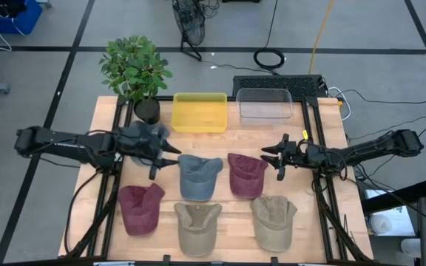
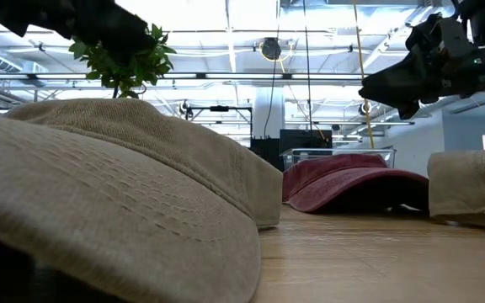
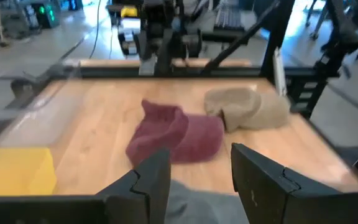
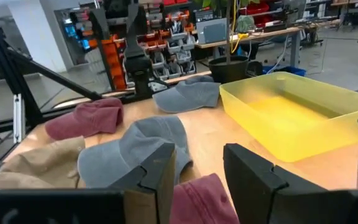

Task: Pick & Place hat
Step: Put the right blue cap into the transparent bin

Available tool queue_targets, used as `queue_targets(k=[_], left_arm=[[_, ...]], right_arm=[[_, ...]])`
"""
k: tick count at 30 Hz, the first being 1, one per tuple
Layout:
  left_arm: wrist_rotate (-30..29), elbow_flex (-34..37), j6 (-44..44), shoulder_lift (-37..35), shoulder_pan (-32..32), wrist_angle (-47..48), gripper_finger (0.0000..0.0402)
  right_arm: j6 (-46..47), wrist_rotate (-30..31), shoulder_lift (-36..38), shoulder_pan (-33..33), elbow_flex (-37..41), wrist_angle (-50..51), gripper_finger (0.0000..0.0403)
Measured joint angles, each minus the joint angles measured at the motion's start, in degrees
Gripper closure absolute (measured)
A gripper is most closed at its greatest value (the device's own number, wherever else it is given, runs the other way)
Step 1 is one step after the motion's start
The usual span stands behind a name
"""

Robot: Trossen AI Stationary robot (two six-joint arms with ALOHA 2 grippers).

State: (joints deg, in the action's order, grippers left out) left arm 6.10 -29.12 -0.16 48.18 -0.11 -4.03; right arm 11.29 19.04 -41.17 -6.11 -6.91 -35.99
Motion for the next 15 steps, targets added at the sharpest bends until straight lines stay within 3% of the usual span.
queue_targets(k=[10,15], left_arm=[[-1.68,-4.98,1.56,13.82,-3.46,-0.56,0.0234],[-2.12,-9.53,1.55,20.22,-3.81,3.6,0.0234]], right_arm=[[-0.81,0.74,0.0,0.11,-0.06,0.0,0.0282],[-2.29,1.87,0.0,0.11,-0.09,0.0,0.0282]])
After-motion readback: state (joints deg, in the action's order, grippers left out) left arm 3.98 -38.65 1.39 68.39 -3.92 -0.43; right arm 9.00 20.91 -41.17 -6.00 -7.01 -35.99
